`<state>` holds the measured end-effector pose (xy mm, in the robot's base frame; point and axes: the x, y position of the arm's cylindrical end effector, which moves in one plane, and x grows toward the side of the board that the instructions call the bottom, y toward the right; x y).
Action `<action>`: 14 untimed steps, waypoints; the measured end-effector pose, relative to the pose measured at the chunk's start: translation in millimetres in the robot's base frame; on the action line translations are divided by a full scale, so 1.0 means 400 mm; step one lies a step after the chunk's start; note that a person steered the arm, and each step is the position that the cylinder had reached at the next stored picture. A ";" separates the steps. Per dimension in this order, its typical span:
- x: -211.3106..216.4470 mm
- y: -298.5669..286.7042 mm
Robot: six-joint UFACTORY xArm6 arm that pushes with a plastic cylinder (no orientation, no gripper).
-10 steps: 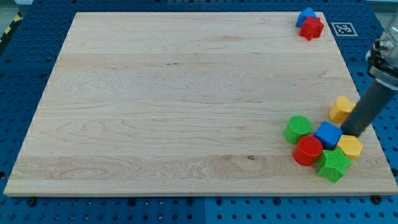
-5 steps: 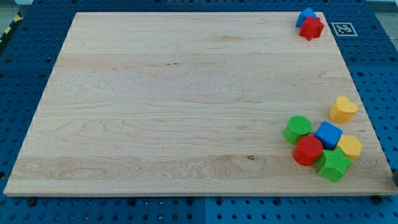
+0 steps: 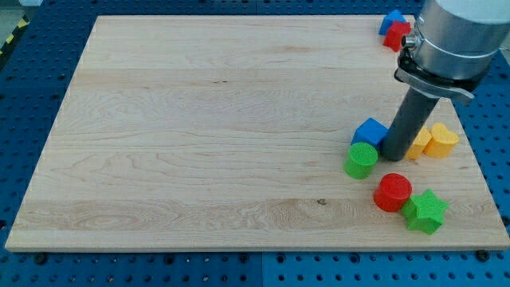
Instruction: Separate the cube from the group of blocks
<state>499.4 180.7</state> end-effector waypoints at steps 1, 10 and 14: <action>0.002 0.004; -0.425 -0.356; -0.453 -0.561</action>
